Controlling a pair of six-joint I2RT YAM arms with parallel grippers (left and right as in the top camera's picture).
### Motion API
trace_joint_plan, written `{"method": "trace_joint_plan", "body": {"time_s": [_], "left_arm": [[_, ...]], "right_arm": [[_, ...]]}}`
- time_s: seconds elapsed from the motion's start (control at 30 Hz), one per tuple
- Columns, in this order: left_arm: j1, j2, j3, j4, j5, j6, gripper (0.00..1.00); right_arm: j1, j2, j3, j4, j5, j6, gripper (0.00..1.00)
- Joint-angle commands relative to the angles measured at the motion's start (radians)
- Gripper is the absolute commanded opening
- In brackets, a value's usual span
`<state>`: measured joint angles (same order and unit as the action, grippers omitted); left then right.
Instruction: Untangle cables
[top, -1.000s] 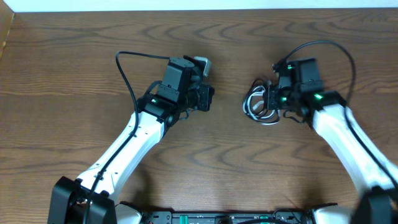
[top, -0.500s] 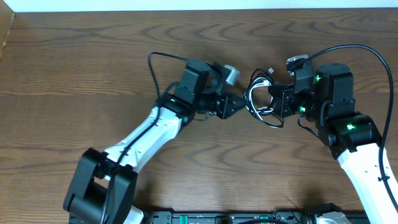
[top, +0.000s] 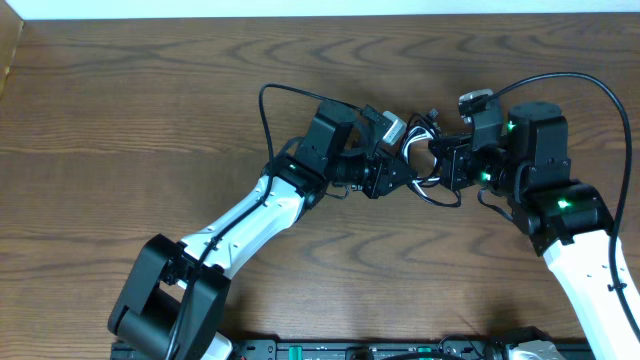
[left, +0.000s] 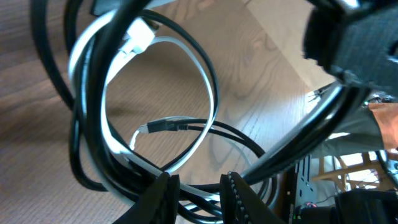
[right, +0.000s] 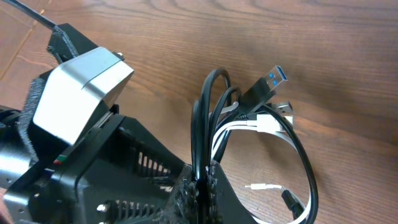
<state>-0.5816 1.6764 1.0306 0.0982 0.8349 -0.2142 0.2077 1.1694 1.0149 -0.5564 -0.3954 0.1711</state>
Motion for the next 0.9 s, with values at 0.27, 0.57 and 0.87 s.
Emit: {"method": "trace_joint_plan", "body": {"time_s": [0.27, 0.57, 0.87], "left_arm": [[-0.001, 0.003, -0.004, -0.007, -0.101, -0.009, 0.46], [-0.066, 0.032, -0.004, -0.003, -0.174, -0.009, 0.48], [-0.085, 0.053, -0.004, 0.101, -0.173, -0.062, 0.52]], "right_arm": [[-0.014, -0.058, 0.004, 0.007, -0.034, -0.015, 0.01], [-0.014, -0.068, 0.004, 0.011, -0.076, -0.015, 0.01], [-0.014, -0.068, 0.004, -0.002, -0.083, -0.015, 0.01]]}}
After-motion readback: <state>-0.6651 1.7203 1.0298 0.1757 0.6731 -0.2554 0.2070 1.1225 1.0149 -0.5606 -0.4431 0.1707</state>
